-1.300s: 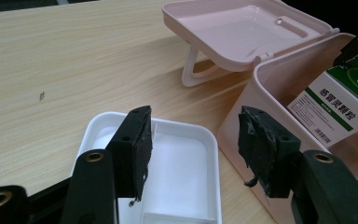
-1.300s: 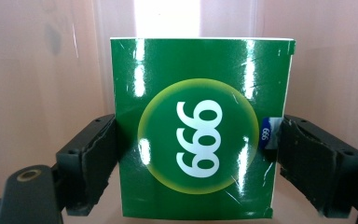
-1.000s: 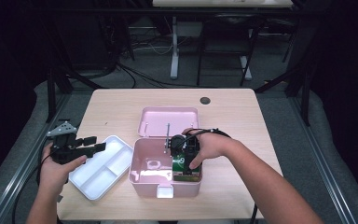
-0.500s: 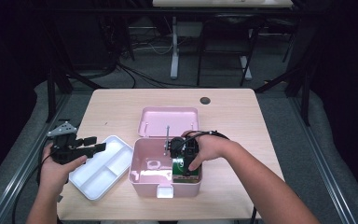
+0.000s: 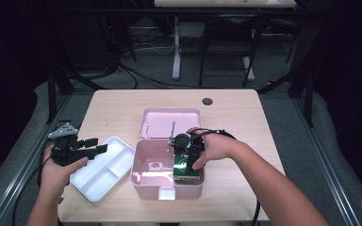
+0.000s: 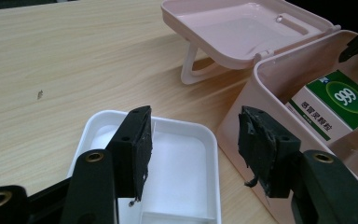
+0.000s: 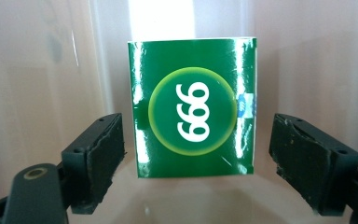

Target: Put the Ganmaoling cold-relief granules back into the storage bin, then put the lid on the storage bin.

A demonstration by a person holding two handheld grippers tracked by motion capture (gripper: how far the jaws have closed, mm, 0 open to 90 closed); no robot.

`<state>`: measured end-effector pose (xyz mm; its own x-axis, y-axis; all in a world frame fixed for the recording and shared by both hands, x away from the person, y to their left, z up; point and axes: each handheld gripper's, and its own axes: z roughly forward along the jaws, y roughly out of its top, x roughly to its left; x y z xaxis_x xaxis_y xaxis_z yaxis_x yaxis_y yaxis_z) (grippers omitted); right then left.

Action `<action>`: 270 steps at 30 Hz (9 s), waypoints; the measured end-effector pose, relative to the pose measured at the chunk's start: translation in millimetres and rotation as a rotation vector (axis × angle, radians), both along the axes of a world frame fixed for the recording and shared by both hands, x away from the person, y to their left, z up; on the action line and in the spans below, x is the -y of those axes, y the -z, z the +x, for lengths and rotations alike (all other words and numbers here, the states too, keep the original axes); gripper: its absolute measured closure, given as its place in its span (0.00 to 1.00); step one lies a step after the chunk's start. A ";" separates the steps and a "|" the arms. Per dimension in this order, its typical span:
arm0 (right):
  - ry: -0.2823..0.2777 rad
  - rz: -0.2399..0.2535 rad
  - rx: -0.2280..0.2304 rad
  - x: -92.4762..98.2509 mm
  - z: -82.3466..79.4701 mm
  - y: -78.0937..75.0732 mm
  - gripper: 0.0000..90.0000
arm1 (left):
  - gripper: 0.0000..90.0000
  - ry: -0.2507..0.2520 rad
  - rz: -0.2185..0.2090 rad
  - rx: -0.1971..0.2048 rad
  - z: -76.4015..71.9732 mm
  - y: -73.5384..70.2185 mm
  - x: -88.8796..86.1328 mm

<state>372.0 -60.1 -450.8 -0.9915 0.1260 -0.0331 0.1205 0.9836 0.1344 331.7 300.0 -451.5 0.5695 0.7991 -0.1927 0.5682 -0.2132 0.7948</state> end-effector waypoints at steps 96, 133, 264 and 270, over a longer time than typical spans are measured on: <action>0.693 0.412 0.341 131.3 -49.5 10.4 0.39 | 0.62 0.140 0.485 -0.314 18.3 2.7 31.6; 0.712 0.459 0.376 134.7 -49.4 14.6 0.39 | 0.68 0.183 0.660 -0.494 47.0 50.4 35.1; 0.721 0.445 0.366 134.7 -46.4 23.4 0.39 | 0.99 0.164 0.684 -0.484 51.0 -60.6 30.0; 0.725 0.447 0.369 134.9 -46.5 23.4 0.39 | 0.99 0.187 0.684 -0.466 50.1 -70.1 38.2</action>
